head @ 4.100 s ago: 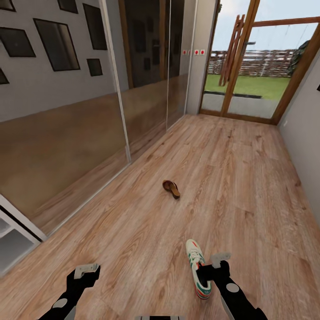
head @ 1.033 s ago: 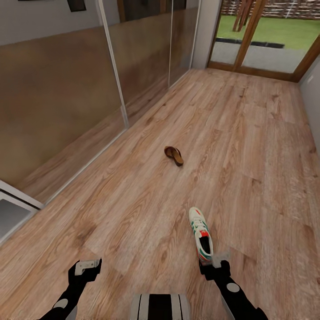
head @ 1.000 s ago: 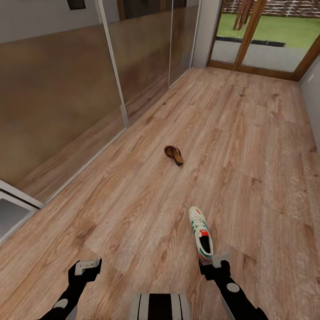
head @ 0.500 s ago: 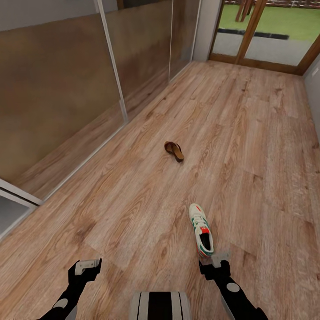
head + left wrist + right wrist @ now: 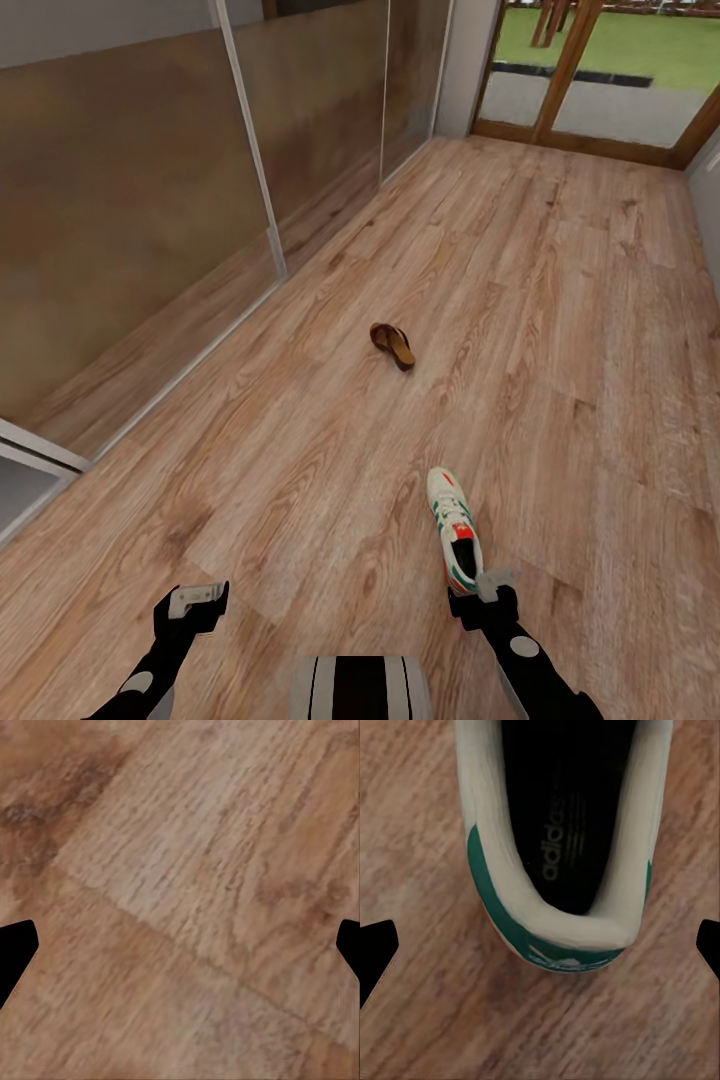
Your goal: Pick up the two gym shoes and the two sandals from the corridor floor and place them onto the hallstand (shoe rack) in the corridor, making sure they are on the rack and not on the floor. Arrange them so the two gym shoes are next to each other and the two sandals are next to each other.
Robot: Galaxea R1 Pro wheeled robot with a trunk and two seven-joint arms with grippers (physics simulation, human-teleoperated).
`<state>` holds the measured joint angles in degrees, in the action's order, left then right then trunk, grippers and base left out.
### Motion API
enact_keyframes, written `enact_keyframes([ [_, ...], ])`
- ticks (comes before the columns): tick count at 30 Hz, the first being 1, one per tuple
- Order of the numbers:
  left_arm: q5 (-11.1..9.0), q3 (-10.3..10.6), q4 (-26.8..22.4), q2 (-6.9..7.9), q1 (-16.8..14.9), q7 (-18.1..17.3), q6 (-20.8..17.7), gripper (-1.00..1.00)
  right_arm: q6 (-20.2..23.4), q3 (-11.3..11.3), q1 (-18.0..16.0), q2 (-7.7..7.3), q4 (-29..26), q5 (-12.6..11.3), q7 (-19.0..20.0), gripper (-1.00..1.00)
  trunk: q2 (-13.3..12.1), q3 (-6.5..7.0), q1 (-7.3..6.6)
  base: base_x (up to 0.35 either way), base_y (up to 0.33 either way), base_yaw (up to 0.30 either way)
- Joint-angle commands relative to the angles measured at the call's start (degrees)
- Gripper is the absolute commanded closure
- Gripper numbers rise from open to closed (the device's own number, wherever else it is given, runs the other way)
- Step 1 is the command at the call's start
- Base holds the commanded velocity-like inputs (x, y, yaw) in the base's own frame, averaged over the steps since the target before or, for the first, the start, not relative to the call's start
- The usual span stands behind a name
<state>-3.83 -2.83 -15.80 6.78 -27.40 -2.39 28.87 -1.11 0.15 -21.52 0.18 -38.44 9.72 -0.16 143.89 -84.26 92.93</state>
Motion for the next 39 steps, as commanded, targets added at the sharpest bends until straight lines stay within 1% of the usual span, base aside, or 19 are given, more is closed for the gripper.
enact_keyframes([
  [1, -0.39, -0.07, 0.03, 0.04, -0.02, -0.25, 0.14, -1.00, -0.12, -0.05, -0.01, 0.01, -0.03, 0.46, -0.02, -1.00, 0.01, -0.03, 0.01, 0.076, 0.000, 0.000],
  [23, -0.39, -0.04, -0.05, 0.00, -0.02, -0.25, 0.13, -1.00, -0.12, -0.06, -0.01, 0.02, -0.09, 0.45, -0.02, -1.00, 0.01, -0.03, 0.01, 0.013, 0.000, 0.000],
  [35, -0.39, -0.07, -0.11, 0.00, -0.02, -0.26, 0.13, -1.00, -0.12, -0.06, -0.03, 0.00, -0.14, 0.44, -0.02, -1.00, 0.17, -2.69, 0.32, 0.000, 0.000, 0.000],
  [39, -0.39, -0.07, -0.11, -0.01, -0.02, -0.27, 0.13, -1.00, -0.12, -0.06, -0.02, 0.01, -0.14, 0.41, -0.02, -1.00, 0.17, -2.69, 0.32, 0.000, 0.000, 0.000],
])
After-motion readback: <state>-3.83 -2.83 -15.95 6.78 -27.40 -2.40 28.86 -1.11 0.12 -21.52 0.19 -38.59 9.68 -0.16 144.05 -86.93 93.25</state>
